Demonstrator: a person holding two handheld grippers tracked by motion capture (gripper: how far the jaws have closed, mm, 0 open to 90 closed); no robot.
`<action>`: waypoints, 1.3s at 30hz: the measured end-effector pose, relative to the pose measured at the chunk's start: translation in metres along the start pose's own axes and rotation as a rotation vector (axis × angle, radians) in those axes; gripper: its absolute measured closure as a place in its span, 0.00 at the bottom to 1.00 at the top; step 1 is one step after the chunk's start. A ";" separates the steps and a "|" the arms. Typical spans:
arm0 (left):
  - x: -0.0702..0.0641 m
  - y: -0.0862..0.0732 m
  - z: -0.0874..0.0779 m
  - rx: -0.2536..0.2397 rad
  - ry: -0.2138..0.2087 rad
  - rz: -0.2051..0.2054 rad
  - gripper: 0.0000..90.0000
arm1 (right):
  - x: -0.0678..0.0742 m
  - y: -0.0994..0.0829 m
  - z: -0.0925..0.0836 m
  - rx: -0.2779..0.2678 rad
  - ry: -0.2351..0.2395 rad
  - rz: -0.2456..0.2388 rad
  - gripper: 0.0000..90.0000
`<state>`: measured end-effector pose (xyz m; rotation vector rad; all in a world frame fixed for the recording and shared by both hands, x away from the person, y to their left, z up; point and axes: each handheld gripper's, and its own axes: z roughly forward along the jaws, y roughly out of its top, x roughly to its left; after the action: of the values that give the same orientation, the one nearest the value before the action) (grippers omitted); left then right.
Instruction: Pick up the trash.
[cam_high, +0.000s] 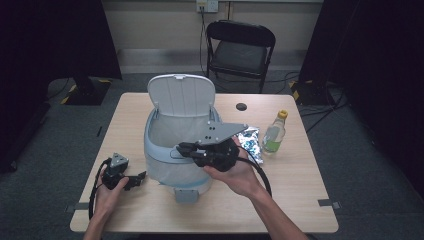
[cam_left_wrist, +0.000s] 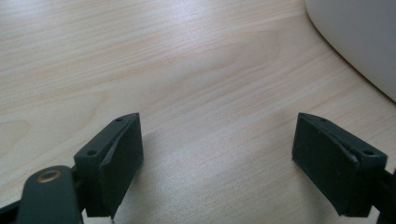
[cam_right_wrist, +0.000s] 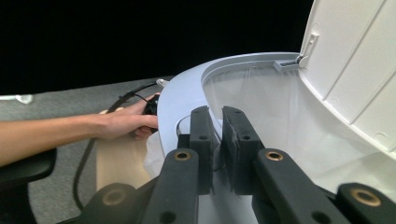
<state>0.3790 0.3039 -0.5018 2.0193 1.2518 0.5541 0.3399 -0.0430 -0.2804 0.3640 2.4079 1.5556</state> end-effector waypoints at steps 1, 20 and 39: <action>0.000 0.000 0.000 0.000 0.000 0.000 0.18 | -0.001 0.000 -0.001 0.001 -0.002 0.005 0.88; 0.000 0.000 0.000 0.000 0.002 0.000 0.18 | -0.027 -0.024 -0.040 -0.067 -0.059 0.109 0.72; 0.000 0.000 0.000 -0.001 0.004 -0.001 0.18 | -0.071 -0.095 -0.074 -0.022 -0.257 0.284 0.62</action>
<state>0.3789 0.3035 -0.5019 2.0174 1.2547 0.5581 0.3746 -0.1680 -0.3322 0.8777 2.2118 1.5327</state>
